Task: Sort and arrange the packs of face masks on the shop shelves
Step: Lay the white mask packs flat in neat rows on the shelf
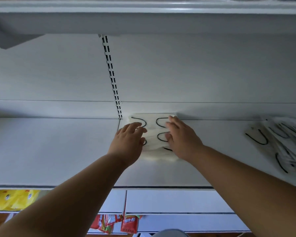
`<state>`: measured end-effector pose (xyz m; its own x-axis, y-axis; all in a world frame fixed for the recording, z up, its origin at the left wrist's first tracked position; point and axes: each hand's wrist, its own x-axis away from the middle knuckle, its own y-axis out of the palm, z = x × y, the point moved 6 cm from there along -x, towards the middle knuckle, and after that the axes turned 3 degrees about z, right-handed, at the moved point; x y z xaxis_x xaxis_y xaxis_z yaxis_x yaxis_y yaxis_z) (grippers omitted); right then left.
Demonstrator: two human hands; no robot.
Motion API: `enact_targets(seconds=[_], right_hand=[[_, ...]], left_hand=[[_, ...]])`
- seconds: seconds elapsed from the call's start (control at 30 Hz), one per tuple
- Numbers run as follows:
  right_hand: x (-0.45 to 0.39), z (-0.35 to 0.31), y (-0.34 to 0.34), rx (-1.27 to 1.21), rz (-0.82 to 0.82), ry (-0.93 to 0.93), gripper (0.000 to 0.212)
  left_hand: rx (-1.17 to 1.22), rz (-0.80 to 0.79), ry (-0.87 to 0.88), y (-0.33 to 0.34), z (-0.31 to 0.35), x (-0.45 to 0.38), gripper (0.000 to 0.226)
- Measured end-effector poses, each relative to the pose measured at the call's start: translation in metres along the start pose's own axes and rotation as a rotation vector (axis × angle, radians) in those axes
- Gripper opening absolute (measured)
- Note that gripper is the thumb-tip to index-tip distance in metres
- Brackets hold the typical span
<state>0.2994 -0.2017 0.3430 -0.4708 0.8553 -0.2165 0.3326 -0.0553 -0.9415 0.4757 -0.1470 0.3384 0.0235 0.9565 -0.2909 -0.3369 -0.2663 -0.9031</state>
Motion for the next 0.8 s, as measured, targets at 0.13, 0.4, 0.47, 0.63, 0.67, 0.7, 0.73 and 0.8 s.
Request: enact_targets(seconds=[0.13,0.4,0.47,0.63,0.67,0.7,0.73,0.8], right_hand=[[-0.012,0.007,0.019,0.112,-0.171,0.042,0.056],[0.029,0.001,0.027,0.176,0.015,-0.172,0.050],[0.037,-0.002,0.027,0.188,0.034,-0.222,0.053],[0.047,-0.003,0.024,0.150,0.194,-0.323,0.029],[0.048,-0.004,0.023,0.144,0.236,-0.352,0.025],[0.050,-0.006,0.022,0.143,0.273,-0.383,0.023],[0.052,-0.007,0.022,0.148,0.290,-0.403,0.023],[0.053,-0.007,0.023,0.168,0.276,-0.407,0.029]], left_hand=[[-0.047,-0.082,0.054,0.022,0.007,-0.011,0.029],[0.028,0.000,0.183,0.027,0.000,0.006,0.020],[-0.011,-0.039,0.215,0.028,0.003,0.012,0.037],[-0.072,-0.095,0.262,0.029,0.008,0.019,0.045],[-0.086,-0.105,0.271,0.030,0.007,0.020,0.048],[-0.101,-0.111,0.284,0.030,0.006,0.021,0.052],[-0.113,-0.122,0.295,0.031,0.006,0.022,0.057],[-0.118,-0.129,0.310,0.031,0.005,0.023,0.061]])
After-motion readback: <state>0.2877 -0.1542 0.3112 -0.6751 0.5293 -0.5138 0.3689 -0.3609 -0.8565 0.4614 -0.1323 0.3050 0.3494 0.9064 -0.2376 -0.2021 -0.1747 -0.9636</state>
